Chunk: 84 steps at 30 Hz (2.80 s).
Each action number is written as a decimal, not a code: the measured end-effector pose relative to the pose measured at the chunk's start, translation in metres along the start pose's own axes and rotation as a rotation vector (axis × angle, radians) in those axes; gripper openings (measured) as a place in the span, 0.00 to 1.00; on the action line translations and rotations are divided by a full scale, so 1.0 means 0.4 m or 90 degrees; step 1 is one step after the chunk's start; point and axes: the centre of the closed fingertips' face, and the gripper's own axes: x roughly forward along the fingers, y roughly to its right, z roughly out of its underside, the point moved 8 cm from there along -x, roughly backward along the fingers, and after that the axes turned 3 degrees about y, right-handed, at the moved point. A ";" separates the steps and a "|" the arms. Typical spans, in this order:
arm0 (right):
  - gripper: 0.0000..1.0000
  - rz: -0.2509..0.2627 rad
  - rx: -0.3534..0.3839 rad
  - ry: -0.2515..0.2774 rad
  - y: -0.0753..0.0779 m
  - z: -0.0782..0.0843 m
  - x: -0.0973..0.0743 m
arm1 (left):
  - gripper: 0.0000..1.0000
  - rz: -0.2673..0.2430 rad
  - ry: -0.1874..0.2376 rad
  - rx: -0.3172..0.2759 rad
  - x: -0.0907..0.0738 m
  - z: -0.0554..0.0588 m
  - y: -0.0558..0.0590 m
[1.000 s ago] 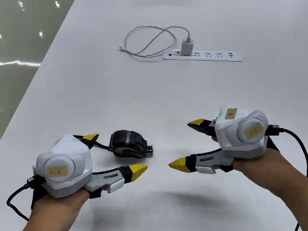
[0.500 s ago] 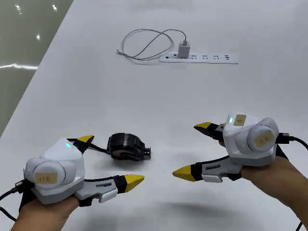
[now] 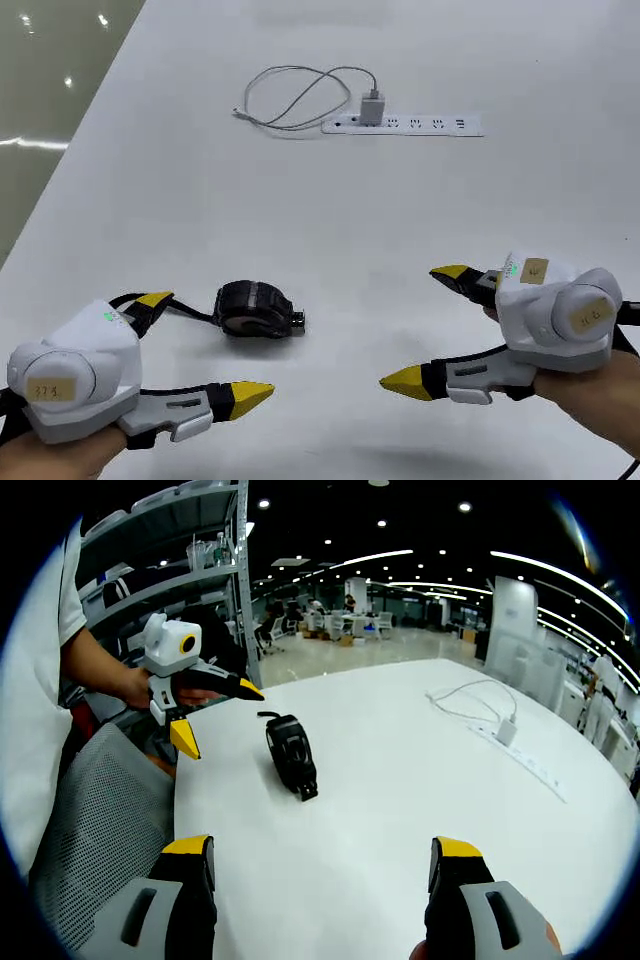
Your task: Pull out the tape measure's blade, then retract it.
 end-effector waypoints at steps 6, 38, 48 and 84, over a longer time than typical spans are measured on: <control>0.90 0.019 0.004 0.001 -0.008 0.009 -0.032 | 0.99 0.003 -0.008 0.023 -0.020 0.002 0.000; 0.99 0.035 0.023 -0.027 -0.040 0.089 -0.151 | 0.99 0.047 -0.055 0.057 -0.099 0.036 -0.011; 0.99 0.047 0.032 -0.046 -0.039 0.121 -0.188 | 0.99 0.056 -0.075 0.073 -0.116 0.045 -0.015; 0.99 0.044 0.044 -0.059 -0.036 0.155 -0.210 | 0.99 0.066 -0.086 0.081 -0.131 0.049 -0.019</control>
